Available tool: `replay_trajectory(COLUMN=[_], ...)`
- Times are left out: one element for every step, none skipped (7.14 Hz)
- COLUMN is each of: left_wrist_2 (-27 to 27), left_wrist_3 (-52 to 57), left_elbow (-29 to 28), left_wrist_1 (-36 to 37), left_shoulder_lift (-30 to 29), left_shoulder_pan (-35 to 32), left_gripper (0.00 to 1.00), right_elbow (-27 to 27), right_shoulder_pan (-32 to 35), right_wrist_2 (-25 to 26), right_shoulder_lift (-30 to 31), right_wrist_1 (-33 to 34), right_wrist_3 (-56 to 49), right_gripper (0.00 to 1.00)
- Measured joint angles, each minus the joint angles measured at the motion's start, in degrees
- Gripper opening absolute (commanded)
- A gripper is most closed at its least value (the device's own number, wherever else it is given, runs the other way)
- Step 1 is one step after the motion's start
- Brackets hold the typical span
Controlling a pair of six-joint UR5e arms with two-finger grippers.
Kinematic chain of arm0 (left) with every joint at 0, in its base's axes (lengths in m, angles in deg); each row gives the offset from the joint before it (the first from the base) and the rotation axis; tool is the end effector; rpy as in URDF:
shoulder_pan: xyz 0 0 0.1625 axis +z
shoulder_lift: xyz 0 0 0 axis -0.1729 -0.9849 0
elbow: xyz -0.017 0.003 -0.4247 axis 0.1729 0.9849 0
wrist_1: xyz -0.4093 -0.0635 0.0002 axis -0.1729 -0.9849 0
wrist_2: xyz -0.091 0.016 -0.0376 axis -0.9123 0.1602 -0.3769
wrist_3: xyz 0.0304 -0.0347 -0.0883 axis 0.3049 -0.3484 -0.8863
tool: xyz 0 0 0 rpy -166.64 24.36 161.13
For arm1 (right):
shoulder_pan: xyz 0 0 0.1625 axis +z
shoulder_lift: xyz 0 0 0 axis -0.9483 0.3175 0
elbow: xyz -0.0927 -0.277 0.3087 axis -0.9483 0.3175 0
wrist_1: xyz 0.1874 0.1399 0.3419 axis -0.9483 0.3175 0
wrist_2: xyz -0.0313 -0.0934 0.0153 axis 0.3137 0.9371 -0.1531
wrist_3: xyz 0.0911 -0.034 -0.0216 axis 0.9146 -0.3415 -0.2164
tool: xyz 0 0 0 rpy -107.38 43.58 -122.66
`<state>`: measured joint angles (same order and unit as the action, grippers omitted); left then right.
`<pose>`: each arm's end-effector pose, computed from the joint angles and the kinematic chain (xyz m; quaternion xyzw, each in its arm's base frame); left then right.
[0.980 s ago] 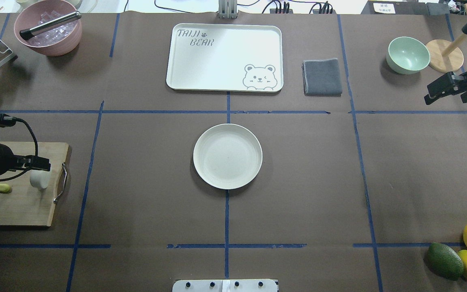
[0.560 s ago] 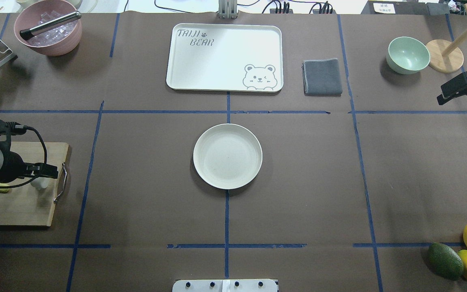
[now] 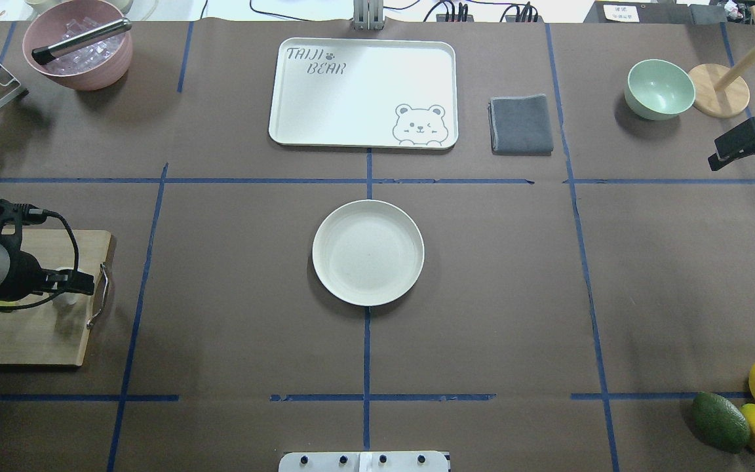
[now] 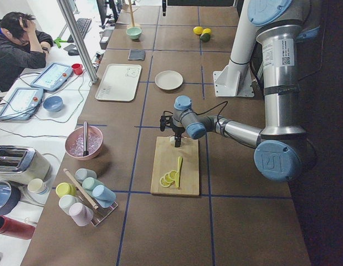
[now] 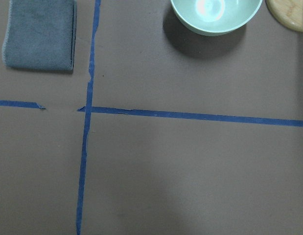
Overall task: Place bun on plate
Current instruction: 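Lower the left gripper onto the white bun on the cutting board and grasp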
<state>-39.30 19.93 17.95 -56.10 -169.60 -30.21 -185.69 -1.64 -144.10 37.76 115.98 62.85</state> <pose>0.2937 -0.3726 0.5345 0.0457 0.3896 -0.0254 0.9195 -0.1115 -0.4994 0.4273 0.0341 -0.3927 -0.0178 0.9189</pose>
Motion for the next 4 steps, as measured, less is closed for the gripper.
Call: replay_trajectory(left_wrist_2=[0.00, 0.00, 0.02, 0.05], left_wrist_3=[0.04, 0.04, 0.03, 0.04], left_elbow=[0.00, 0.03, 0.13, 0.20], left_wrist_1=[0.01, 0.01, 0.01, 0.01], left_shoulder_lift=[0.18, 0.31, 0.39, 0.42], left_shoulder_pan=[-0.04, -0.09, -0.13, -0.18], left_gripper=[0.71, 0.61, 0.52, 0.44], right_elbow=[-0.01, -0.01, -0.02, -0.01], right_shoulder_pan=[-0.03, -0.05, -0.06, -0.06], right_wrist_2=[-0.02, -0.03, -0.03, -0.03], right_shoulder_lift=[0.00, 0.00, 0.04, 0.08], right_wrist_1=[0.00, 0.00, 0.00, 0.00], right_wrist_3=[0.06, 0.09, 0.11, 0.15], right_gripper=[1.00, 1.00, 1.00, 1.00])
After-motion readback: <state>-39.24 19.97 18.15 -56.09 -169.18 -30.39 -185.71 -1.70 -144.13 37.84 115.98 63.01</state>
